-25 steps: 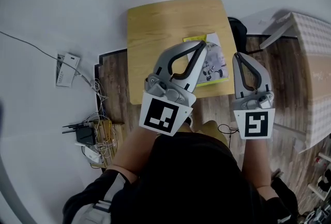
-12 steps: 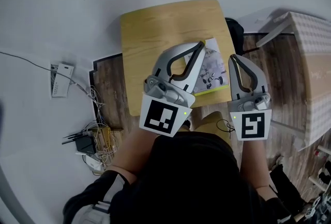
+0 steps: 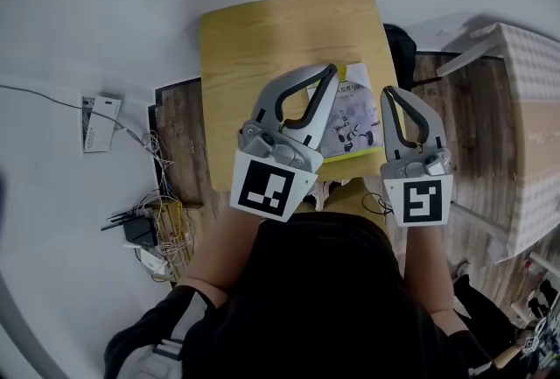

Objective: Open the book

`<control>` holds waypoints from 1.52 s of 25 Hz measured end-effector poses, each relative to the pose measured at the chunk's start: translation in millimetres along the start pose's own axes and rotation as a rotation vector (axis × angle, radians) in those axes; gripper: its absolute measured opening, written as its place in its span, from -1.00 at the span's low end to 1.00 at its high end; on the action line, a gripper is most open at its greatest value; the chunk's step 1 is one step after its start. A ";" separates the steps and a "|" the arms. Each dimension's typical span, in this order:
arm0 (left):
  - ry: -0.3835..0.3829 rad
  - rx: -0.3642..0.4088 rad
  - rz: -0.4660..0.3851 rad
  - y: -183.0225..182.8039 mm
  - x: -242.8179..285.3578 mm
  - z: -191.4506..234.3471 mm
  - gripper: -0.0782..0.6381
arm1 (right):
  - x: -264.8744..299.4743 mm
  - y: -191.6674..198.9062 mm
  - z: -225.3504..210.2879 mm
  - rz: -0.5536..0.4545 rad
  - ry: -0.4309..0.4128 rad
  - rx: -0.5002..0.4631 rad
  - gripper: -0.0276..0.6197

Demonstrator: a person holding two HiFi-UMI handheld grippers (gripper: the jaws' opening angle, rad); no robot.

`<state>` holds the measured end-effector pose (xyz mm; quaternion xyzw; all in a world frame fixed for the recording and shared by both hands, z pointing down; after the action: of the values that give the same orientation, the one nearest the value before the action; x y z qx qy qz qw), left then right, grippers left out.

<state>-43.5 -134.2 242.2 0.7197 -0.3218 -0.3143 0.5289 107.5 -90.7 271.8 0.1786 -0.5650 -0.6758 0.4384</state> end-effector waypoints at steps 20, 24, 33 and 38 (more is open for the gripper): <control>-0.124 0.059 0.069 8.2 32.4 -14.7 -0.76 | 24.4 21.4 -48.4 -0.132 -0.182 0.020 -0.82; -0.147 0.053 0.087 12.3 33.8 -17.1 -0.76 | 28.5 28.9 -53.1 -0.130 -0.181 0.054 -0.82; -0.136 0.048 0.098 15.8 39.9 -21.9 -0.76 | 36.4 43.4 -59.0 -0.104 -0.221 0.055 -0.82; -0.120 0.047 0.116 21.7 46.2 -25.1 -0.76 | 42.3 57.1 -63.1 -0.092 -0.235 0.066 -0.82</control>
<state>1.1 -161.9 264.1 0.6920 -0.4015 -0.3180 0.5087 152.9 -161.3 316.3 0.1380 -0.6256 -0.6926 0.3315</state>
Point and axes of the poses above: the fingertips, and each gripper's own axes: x forward along the fingers, z to its left, y out of its underside, the point moved 7 cm from there along -x, backward along the fingers, and after that the axes turned 14 degrees about -y, right-handed, at the moved point
